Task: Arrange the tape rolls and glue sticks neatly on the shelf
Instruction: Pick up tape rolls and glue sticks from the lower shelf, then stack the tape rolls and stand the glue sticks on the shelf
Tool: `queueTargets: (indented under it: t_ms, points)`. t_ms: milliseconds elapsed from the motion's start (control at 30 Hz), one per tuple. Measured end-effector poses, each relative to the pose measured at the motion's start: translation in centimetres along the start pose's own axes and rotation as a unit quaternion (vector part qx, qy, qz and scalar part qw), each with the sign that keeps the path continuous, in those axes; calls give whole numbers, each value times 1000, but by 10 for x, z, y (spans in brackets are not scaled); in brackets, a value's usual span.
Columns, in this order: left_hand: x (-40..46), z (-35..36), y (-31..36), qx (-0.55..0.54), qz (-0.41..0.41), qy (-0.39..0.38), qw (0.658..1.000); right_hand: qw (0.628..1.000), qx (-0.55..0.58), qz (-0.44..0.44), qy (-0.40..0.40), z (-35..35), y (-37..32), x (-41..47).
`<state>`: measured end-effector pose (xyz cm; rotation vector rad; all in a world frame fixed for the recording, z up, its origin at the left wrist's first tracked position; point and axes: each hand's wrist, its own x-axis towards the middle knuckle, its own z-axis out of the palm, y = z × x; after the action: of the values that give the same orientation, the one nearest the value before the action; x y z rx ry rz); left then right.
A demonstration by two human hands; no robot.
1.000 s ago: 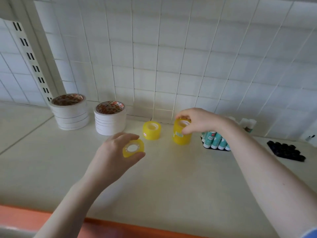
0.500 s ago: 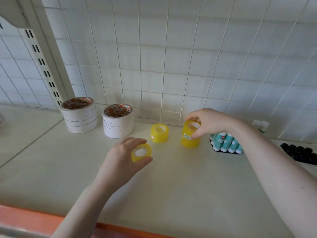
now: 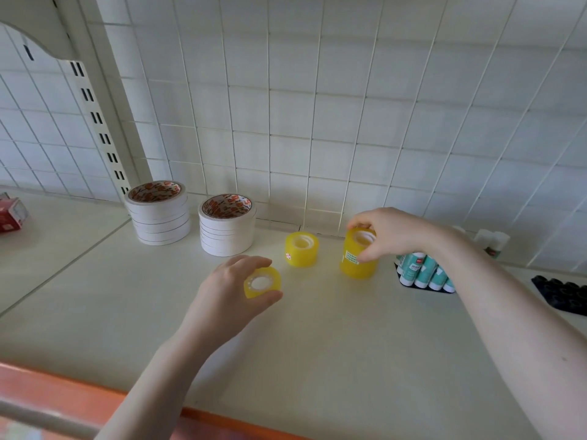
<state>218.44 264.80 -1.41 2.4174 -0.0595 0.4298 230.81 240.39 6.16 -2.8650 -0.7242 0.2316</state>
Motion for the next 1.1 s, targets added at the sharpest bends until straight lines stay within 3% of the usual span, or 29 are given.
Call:
queueTargets:
  t_ms: [367,600,700,900,1100]
  points:
    - [-3,-19,1,10,-11,39,999,999,-35,-14,18,9,-4,-5]
    - [2,-30,2,18,12,35,999,981,-43,-35,187,7,-26,-36]
    - [16,-28,9,15,40,21,999,972,-53,-38,224,19,-31,-55]
    - [51,-11,24,17,49,-18,998,971,-73,-24,224,52,-31,-81]
    - [76,14,35,31,53,-47,997,980,-111,6,168,76,-23,-99]
